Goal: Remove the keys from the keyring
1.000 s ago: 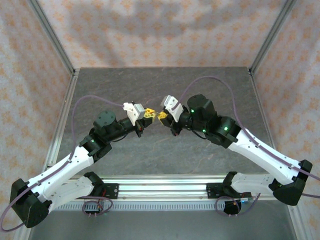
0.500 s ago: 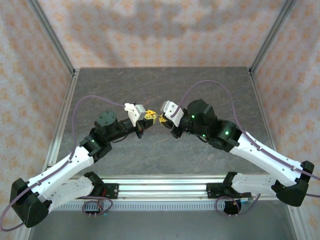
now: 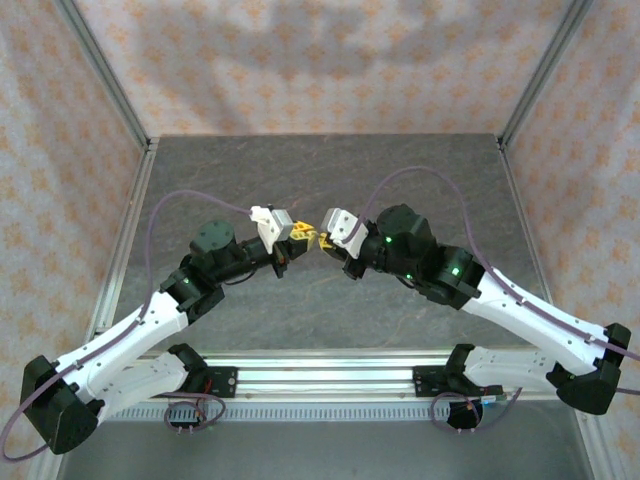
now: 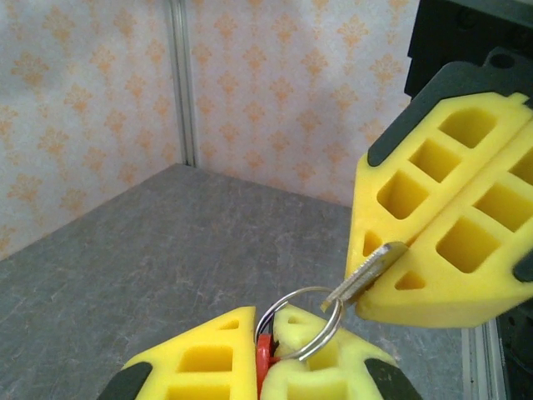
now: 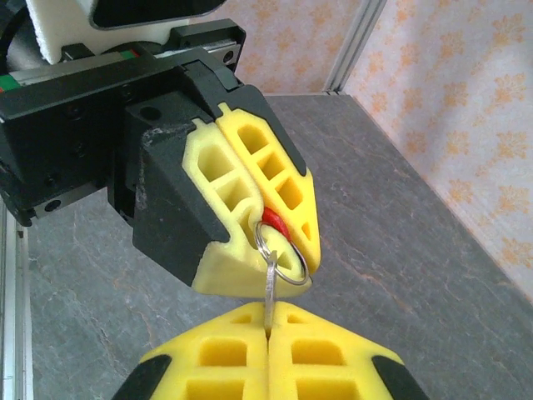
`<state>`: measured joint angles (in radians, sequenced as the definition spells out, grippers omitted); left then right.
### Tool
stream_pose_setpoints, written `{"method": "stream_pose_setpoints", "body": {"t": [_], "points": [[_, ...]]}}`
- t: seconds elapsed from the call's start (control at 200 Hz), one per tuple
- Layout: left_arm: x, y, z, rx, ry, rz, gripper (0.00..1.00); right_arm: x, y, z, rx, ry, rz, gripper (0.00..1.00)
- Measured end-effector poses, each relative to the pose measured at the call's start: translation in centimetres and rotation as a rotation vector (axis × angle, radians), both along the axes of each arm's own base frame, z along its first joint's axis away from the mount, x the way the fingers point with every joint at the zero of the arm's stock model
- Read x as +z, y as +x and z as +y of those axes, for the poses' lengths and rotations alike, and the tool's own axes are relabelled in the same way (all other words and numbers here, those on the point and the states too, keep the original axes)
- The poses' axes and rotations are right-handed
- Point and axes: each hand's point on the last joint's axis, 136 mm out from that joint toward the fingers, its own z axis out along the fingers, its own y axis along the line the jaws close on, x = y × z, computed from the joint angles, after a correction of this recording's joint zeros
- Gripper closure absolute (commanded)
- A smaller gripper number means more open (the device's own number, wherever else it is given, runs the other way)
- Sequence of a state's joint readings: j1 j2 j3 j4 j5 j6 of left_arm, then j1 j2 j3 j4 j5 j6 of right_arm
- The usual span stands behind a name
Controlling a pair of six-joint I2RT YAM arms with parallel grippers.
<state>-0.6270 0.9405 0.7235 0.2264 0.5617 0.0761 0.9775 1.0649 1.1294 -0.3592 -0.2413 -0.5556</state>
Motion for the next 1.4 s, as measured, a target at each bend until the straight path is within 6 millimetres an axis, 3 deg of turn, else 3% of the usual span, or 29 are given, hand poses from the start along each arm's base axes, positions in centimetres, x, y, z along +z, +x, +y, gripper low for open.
{"method": "stream_pose_setpoints", "body": {"t": [0.641,1.396], "points": [[-0.9,0.2,0.2,0.01,0.031,0.042,1.0,-1.0,0.3,0.6,-0.006,-0.058,-0.038,1.0],[-2.7,1.4,1.1,0.08,0.079,0.092,1.0,-2.1,2.3,2.4,-0.077,-0.095,-0.054,1.0]]}}
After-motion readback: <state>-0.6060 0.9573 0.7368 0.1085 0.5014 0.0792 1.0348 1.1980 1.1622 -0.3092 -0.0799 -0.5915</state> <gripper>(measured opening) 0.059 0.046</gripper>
